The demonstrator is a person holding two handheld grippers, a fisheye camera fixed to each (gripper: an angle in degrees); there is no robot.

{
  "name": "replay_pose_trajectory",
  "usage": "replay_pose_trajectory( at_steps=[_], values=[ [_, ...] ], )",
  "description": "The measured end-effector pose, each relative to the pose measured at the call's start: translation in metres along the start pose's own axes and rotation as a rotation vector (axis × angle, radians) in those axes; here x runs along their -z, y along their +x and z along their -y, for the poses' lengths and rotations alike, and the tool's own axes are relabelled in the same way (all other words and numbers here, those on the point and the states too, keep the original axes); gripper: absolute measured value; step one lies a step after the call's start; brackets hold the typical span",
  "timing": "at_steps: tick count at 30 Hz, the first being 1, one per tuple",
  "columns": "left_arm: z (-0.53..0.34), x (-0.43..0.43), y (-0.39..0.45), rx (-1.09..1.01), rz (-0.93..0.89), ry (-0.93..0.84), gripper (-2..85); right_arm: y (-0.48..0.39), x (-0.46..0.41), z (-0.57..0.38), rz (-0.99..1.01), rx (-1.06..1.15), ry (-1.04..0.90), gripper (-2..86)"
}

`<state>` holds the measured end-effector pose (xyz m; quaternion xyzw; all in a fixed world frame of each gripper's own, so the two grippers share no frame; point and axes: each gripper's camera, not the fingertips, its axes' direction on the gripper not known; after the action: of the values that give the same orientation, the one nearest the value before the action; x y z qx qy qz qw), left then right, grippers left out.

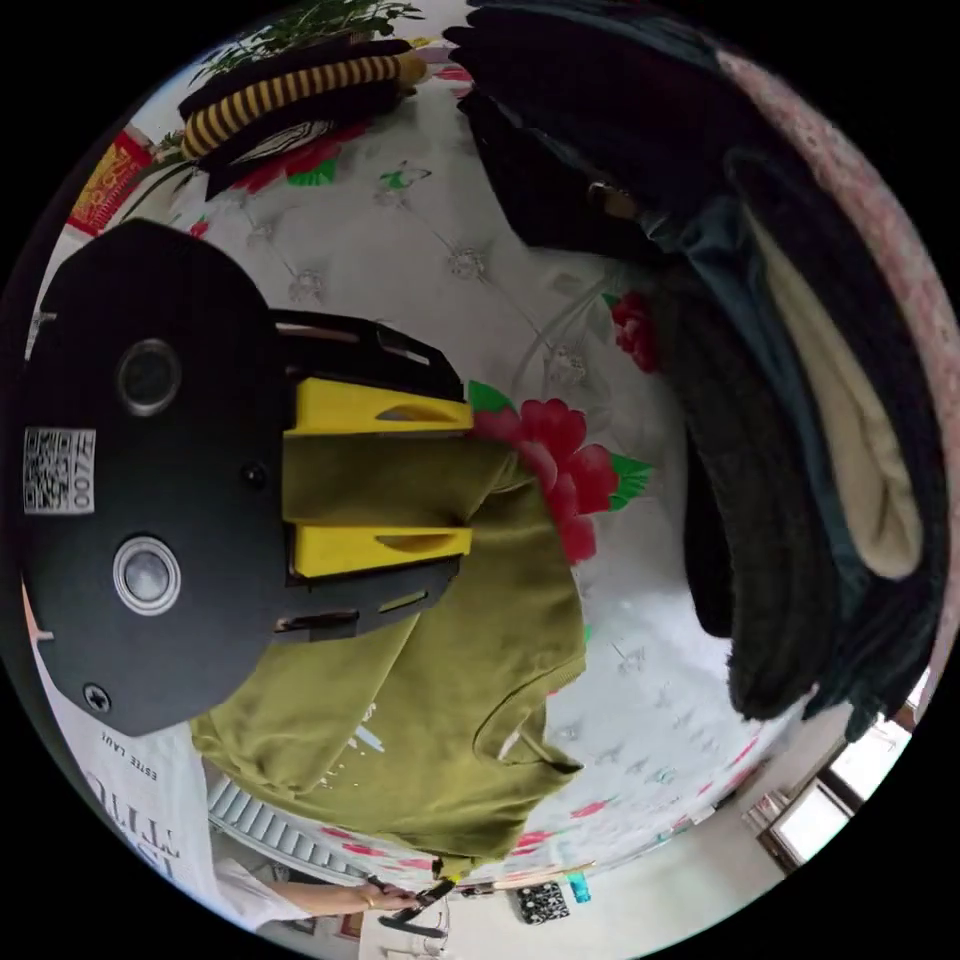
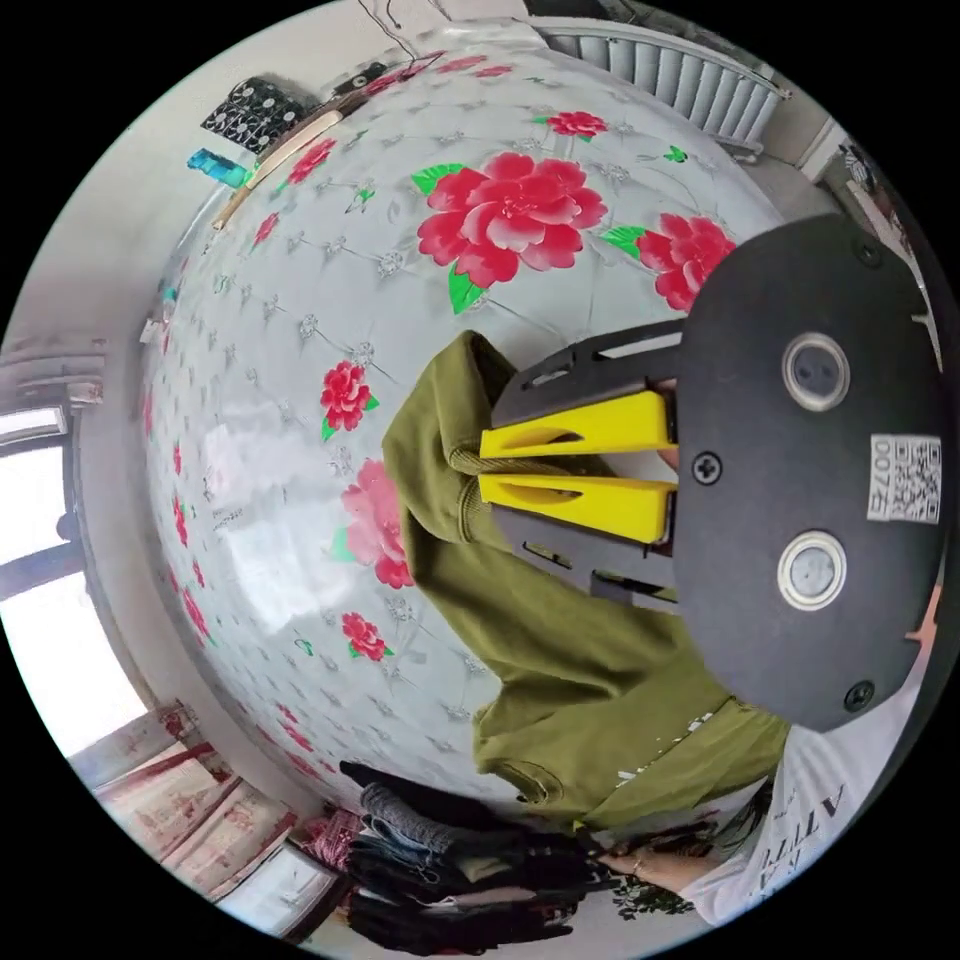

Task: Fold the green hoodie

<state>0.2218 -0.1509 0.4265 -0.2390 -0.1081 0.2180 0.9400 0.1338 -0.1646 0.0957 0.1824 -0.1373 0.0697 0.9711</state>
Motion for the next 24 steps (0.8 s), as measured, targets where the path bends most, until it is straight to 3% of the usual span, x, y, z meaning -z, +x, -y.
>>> replay_pose_trajectory(
  at_steps=[3, 6, 13, 18, 22, 24],
  values=[
    [0.010, 0.004, -0.003, -0.059, -0.008, 0.020, 3.7, 0.000, 0.067, -0.024, 0.292, -0.064, 0.207, 0.5],
    [0.005, 0.013, -0.016, -0.049, 0.015, 0.038, 2.7, -0.037, 0.132, -0.057, 0.563, 0.018, 0.399, 0.3],
    [-0.034, 0.058, -0.058, 0.054, -0.123, 0.218, 5.2, -0.259, 0.259, -0.161, 0.920, 0.695, 0.506, 0.2],
    [-0.107, 0.108, -0.069, 0.016, -0.205, 0.393, 5.0, -0.406, 0.247, -0.269, 1.116, 1.040, 0.303, 0.8],
    [-0.181, 0.106, -0.076, -0.043, -0.298, 0.402, 4.7, -0.489, 0.162, -0.353, 0.977, 1.206, -0.103, 2.3],
    [-0.231, 0.091, -0.087, -0.055, -0.269, 0.338, 4.2, -0.493, 0.128, -0.376, 0.926, 1.176, -0.228, 2.8]
  ],
)
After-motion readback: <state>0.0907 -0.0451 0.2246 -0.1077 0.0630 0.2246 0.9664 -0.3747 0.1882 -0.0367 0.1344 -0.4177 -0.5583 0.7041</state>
